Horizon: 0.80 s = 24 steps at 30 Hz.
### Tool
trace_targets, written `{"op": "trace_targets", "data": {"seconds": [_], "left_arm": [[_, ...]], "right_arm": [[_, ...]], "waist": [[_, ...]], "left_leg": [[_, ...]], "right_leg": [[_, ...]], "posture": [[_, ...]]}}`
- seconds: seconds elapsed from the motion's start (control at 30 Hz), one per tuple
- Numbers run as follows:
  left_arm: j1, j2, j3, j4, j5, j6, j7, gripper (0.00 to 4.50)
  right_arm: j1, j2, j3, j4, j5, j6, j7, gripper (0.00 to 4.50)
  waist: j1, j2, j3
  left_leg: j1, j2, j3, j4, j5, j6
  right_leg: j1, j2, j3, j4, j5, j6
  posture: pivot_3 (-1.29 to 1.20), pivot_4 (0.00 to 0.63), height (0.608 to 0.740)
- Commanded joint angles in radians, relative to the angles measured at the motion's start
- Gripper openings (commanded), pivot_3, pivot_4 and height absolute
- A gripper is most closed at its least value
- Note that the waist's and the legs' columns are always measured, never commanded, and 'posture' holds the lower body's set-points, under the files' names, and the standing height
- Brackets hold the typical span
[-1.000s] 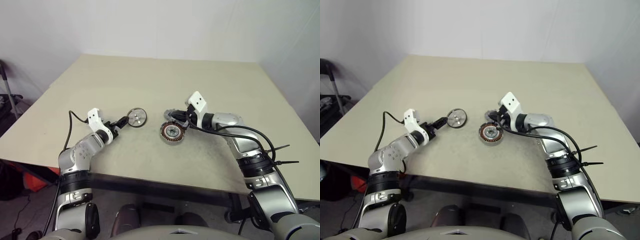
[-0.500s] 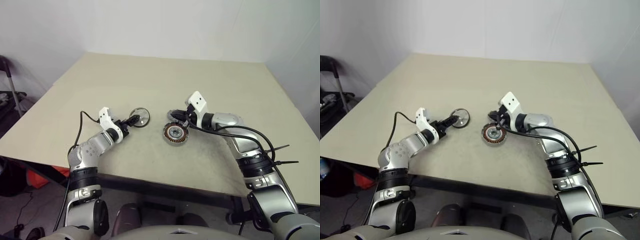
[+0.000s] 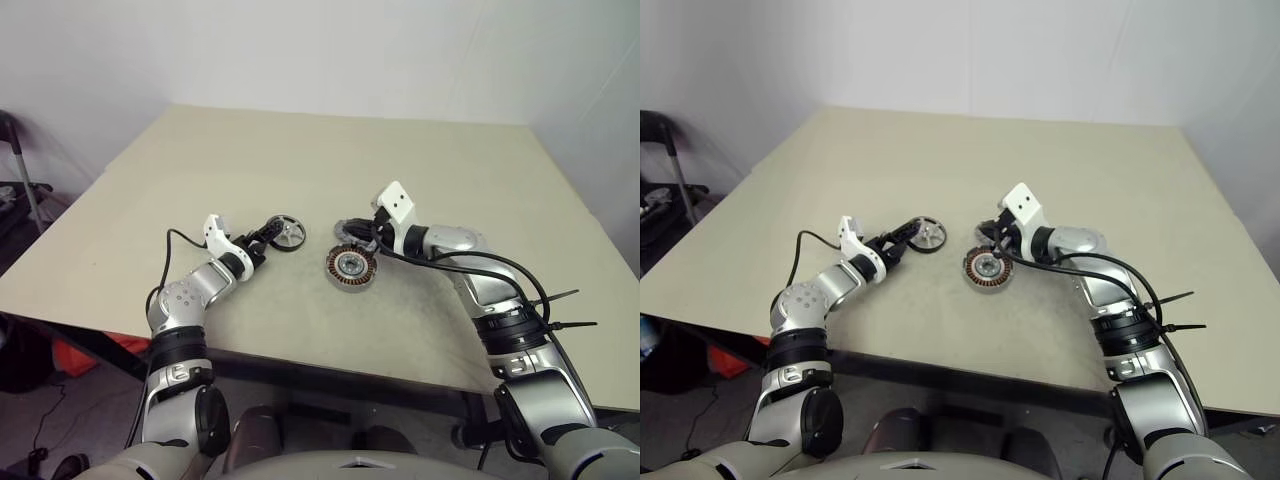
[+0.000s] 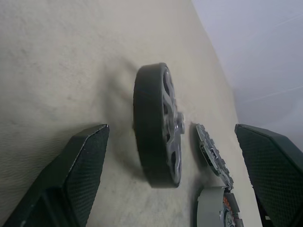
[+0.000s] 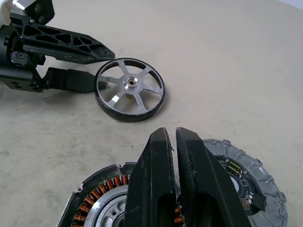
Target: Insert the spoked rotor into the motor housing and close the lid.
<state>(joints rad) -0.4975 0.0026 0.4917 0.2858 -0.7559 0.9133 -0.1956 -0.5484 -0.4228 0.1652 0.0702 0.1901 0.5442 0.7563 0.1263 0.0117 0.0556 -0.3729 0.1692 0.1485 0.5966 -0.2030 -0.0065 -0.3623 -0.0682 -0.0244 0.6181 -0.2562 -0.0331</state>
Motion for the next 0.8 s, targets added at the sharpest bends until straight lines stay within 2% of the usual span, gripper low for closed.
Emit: {"op": "trace_targets", "data": {"seconds": [0.03, 0.1, 0.27, 0.47, 0.6, 0.8], "left_arm": [[0.000, -0.007, -0.032, 0.008, -0.010, 0.019, 0.003, 4.32], [0.002, -0.008, -0.030, 0.003, -0.018, 0.016, -0.003, 3.93], [0.004, -0.011, -0.030, -0.008, -0.038, 0.021, -0.008, 2.24], [0.009, -0.019, -0.018, -0.023, -0.068, 0.008, -0.015, 2.24], [0.010, -0.036, 0.029, -0.041, -0.136, -0.013, -0.019, 2.24], [0.016, -0.041, 0.070, -0.018, -0.186, -0.020, 0.031, 2.24]], "right_arm": [[-0.023, 0.001, -0.034, -0.018, 0.008, -0.014, -0.014, 0.18], [-0.026, 0.003, -0.035, -0.013, 0.008, -0.014, -0.020, 0.17], [-0.028, 0.004, -0.033, -0.012, 0.010, -0.014, -0.024, 0.17], [-0.022, 0.007, -0.027, -0.014, 0.009, -0.012, -0.021, 0.17], [-0.018, 0.005, -0.021, -0.014, 0.004, -0.012, -0.019, 0.17], [-0.023, 0.007, -0.021, -0.008, -0.002, -0.014, -0.022, 0.17]], "waist": [[0.000, 0.000, 0.000], [-0.001, 0.000, 0.000], [-0.004, -0.001, 0.001], [-0.005, -0.002, 0.001], [-0.005, -0.002, 0.001], [-0.006, -0.003, 0.002]], "left_leg": [[0.000, 0.000, 0.000, 0.000, 0.000, 0.000], [0.000, 0.000, 0.000, 0.000, 0.000, 0.000], [-0.003, 0.001, 0.000, 0.000, 0.000, 0.000], [-0.005, 0.001, 0.000, 0.000, 0.000, 0.001], [-0.005, 0.001, 0.000, 0.000, 0.000, 0.001], [-0.005, 0.001, 0.000, 0.000, 0.000, 0.001]], "right_leg": [[0.000, 0.000, 0.000, 0.000, 0.000, 0.000], [0.000, 0.000, 0.000, 0.000, 0.000, 0.000], [-0.004, 0.000, 0.000, 0.000, 0.000, 0.000], [-0.006, 0.001, 0.000, 0.000, 0.000, 0.000], [-0.006, 0.001, 0.000, 0.000, 0.000, 0.000], [-0.006, 0.001, 0.000, 0.000, 0.000, 0.000]], "posture": [[0.00, 0.000, 0.740], [0.00, 0.000, 0.740], [0.00, 0.000, 0.740], [0.00, 0.000, 0.740], [0.00, 0.000, 0.740], [0.00, 0.000, 0.740]]}}
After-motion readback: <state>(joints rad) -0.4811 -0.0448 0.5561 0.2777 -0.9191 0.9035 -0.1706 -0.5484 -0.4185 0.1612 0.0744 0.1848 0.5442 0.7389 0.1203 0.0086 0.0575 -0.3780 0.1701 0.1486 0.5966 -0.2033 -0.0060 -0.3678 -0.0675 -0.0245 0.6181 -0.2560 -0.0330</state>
